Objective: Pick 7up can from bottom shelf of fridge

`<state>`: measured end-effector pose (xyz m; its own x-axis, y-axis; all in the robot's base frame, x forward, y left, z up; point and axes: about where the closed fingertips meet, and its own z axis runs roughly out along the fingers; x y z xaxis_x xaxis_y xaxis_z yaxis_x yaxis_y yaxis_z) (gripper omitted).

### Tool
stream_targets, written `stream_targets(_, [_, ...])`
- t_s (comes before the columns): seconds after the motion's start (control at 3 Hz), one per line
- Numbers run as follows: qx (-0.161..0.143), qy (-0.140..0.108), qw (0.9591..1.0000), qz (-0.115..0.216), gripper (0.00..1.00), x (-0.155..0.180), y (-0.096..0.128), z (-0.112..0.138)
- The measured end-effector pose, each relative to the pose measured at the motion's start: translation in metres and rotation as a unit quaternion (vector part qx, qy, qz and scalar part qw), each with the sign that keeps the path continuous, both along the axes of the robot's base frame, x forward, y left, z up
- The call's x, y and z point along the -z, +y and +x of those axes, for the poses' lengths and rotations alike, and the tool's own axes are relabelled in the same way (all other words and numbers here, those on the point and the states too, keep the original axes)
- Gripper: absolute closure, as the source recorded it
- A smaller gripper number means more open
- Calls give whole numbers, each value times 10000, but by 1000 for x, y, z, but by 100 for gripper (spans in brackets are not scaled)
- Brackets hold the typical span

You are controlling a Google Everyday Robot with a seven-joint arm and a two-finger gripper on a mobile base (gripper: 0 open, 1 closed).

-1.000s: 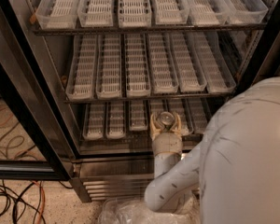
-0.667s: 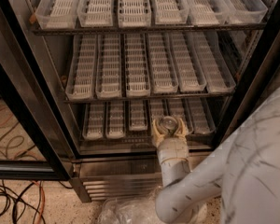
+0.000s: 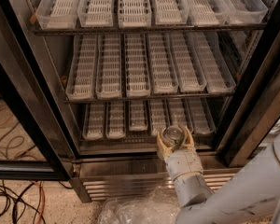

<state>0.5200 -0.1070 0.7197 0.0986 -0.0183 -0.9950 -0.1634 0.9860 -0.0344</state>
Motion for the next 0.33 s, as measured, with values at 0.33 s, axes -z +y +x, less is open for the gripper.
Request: stream_targets(0.33, [0, 0, 10000, 0, 100, 0, 0, 0])
